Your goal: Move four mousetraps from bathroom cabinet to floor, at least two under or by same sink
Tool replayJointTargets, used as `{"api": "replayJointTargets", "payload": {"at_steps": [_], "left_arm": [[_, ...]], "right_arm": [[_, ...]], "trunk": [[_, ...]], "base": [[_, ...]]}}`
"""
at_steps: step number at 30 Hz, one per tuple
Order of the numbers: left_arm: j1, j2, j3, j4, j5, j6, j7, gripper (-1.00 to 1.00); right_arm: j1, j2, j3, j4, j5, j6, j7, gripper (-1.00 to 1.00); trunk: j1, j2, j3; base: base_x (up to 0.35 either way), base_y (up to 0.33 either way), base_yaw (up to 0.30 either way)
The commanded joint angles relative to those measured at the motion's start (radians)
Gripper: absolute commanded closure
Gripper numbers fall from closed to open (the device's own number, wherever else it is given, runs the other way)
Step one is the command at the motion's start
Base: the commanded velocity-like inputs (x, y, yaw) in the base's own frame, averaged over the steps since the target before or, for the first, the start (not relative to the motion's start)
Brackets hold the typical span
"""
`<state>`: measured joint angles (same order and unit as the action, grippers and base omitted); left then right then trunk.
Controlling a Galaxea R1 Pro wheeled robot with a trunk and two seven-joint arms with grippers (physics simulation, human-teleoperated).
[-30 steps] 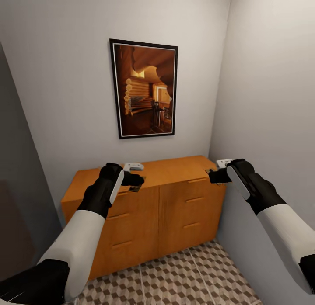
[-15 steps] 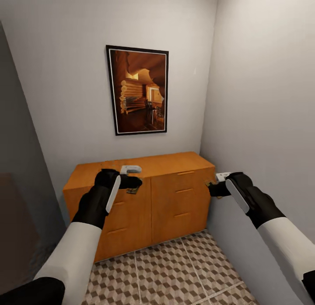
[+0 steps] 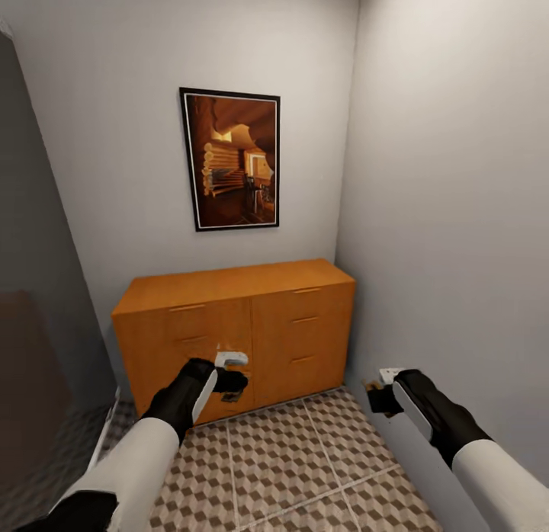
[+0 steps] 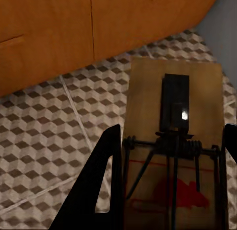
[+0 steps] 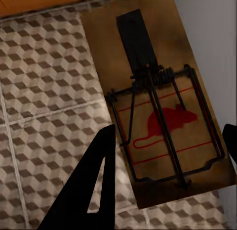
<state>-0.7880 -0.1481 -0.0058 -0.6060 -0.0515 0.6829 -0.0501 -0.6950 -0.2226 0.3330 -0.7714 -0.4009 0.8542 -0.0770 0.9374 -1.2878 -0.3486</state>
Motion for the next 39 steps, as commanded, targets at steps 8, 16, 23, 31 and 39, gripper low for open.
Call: {"api": "replayJointTargets", "payload": {"at_steps": [8, 16, 23, 31, 39], "left_arm": [[0.001, 0.123, 0.205, 0.569, 0.012, -0.446, -0.004, 1.00], [0.077, 0.141, 0.210, 0.603, 0.031, -0.523, -0.003, 1.00], [0.135, 0.159, 0.210, 0.603, 0.111, -0.555, -0.005, 1.00], [0.155, 0.154, 0.210, 0.603, 0.156, -0.567, -0.008, 1.00], [0.163, 0.148, 0.210, 0.603, 0.158, -0.569, -0.010, 1.00]], "right_arm": [[0.003, 0.157, 0.037, 0.527, 0.134, -0.399, -0.004, 1.00], [0.003, 0.187, 0.038, 0.576, 0.139, -0.434, -0.004, 1.00], [0.003, 0.200, 0.038, 0.616, 0.142, -0.442, -0.004, 1.00], [0.003, 0.202, 0.038, 0.628, 0.143, -0.444, -0.004, 1.00], [0.003, 0.203, 0.038, 0.630, 0.143, -0.445, -0.004, 1.00]], "trunk": [[-0.001, -0.001, -0.001], [-0.001, -0.001, -0.001], [-0.001, -0.001, -0.001], [-0.001, -0.001, -0.001], [-0.001, -0.001, -0.001]], "base": [[-0.271, -0.178, 0.000], [-0.034, -0.024, 0.128], [0.000, 0.000, 0.273], [0.000, 0.000, 0.194], [0.000, 0.000, 0.015]]}}
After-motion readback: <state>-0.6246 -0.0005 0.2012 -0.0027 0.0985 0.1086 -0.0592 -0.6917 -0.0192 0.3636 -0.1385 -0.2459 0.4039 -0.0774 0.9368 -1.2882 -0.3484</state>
